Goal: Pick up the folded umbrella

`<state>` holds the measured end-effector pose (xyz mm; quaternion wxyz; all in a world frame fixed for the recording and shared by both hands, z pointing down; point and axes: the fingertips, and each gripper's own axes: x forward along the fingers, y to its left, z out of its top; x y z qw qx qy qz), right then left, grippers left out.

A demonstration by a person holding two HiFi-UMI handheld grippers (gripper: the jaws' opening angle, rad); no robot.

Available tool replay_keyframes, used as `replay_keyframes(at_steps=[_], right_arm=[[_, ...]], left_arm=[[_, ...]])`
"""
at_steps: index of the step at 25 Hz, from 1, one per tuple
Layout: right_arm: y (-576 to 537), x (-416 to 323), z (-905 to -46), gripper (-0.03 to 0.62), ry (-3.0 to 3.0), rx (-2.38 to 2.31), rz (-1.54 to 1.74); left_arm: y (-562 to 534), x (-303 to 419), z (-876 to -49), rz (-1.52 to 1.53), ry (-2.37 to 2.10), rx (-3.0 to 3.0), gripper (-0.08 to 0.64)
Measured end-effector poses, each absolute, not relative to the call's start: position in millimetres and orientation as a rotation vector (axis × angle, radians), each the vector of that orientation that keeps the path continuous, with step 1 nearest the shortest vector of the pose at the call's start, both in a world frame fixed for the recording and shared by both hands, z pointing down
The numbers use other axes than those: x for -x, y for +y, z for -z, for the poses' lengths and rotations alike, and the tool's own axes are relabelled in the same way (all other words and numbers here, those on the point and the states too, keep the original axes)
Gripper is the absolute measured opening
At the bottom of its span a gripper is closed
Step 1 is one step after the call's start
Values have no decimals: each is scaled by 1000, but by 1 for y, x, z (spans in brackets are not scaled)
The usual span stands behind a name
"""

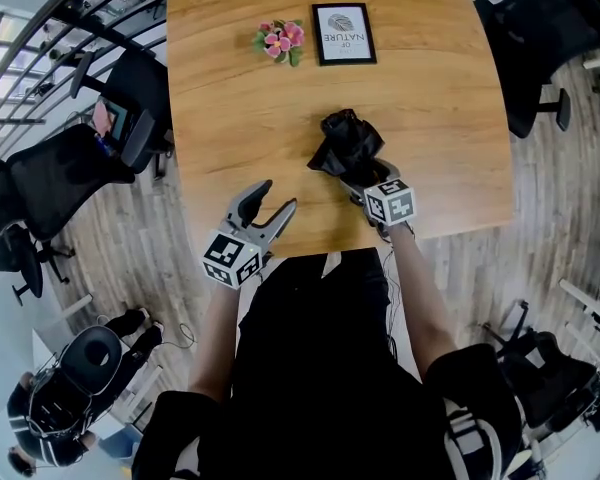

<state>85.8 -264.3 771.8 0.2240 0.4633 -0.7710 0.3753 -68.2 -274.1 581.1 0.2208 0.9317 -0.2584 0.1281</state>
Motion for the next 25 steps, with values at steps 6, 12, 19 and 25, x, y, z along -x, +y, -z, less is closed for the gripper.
replay_keyframes(at_steps=[6, 12, 19, 25], right_arm=[[-272, -89, -787, 365, -2008, -1330, -1014], [-271, -84, -789, 293, -1989, -1324, -984], [-272, -86, -793, 284, -1953, -1342, -959], [-271, -86, -794, 261, -1929, -1341, -1017]], left_arm=[[-282, 72, -580, -350, -707, -2576, 264], [-283, 74, -584, -351, -694, -2575, 262], [-282, 76, -581, -331, -686, -2580, 262], [-280, 86, -578, -296, -711, -2577, 262]])
